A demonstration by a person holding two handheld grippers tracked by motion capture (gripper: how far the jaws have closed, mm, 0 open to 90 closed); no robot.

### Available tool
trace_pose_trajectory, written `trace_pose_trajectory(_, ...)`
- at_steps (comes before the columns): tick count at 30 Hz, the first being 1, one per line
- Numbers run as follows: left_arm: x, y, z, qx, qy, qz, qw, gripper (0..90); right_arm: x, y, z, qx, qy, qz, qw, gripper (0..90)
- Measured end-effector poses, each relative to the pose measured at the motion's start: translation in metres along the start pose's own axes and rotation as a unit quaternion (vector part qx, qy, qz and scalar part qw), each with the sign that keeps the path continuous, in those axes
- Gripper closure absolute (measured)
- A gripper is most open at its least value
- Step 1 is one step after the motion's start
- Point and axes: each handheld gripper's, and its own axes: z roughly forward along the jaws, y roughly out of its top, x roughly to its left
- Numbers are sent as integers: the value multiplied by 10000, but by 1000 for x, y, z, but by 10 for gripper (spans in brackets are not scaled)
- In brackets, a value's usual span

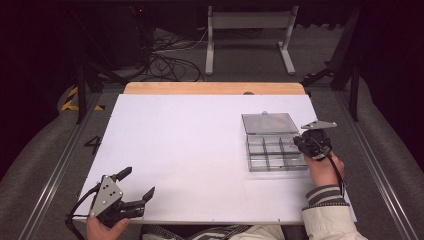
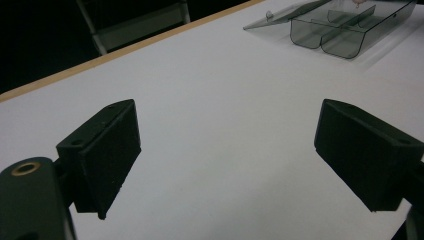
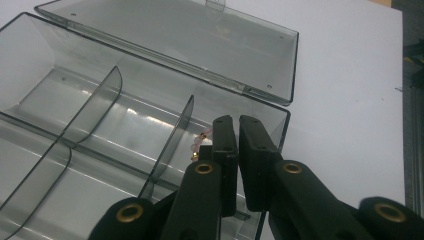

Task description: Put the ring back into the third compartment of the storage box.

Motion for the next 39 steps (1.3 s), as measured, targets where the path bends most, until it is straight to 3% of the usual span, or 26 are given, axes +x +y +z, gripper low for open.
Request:
trace_pose_trajectory(33, -1, 0, 1, 20, -28, -39, 10000, 116, 0, -2, 23, 464, 131, 13, 9988, 861)
trace_pose_trajectory(36, -1, 0, 1, 22, -18, -4, 10000, 116, 0, -2, 25, 432, 36, -9, 9991, 776)
trace_pose_trajectory(39, -1, 0, 1, 22, -21, -5, 10000, 116, 0, -2, 24, 417, -3, -26, 9991, 768)
